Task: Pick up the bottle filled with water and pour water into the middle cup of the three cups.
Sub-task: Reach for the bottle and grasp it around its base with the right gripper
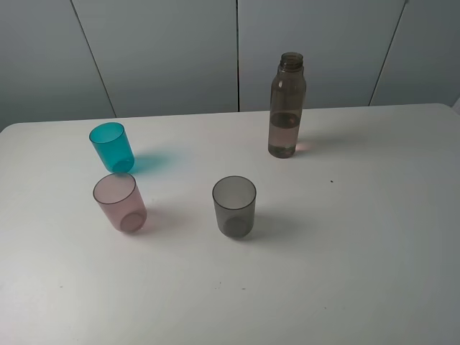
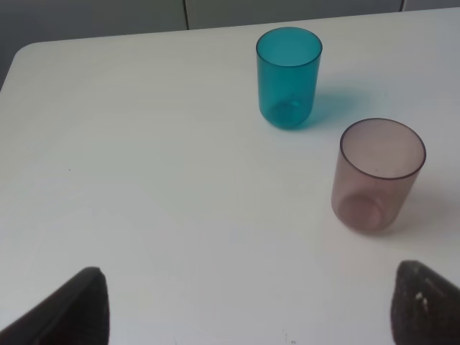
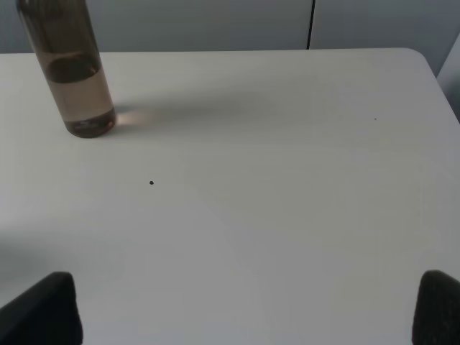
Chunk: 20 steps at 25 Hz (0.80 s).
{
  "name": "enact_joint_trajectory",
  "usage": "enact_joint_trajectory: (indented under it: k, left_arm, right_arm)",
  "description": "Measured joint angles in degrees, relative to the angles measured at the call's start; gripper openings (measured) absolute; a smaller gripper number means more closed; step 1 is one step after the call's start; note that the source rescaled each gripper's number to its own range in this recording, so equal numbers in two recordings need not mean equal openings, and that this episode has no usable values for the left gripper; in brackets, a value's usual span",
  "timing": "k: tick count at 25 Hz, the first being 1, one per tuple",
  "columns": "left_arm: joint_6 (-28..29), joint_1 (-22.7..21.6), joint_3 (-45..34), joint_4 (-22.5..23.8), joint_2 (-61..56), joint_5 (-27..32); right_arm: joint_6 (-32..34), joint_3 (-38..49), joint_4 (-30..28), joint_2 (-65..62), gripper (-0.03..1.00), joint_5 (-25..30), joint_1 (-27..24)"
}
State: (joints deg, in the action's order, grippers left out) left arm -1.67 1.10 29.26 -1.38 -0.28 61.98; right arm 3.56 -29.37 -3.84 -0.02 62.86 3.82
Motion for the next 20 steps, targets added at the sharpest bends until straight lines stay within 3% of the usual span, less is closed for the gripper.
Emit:
enact_joint_trajectory:
  k: [20]
  left_arm:
    - [0.00, 0.00, 0.00, 0.00, 0.00, 0.00]
  right_arm:
    - [0.00, 0.00, 0.00, 0.00, 1.00, 0.00, 0.00]
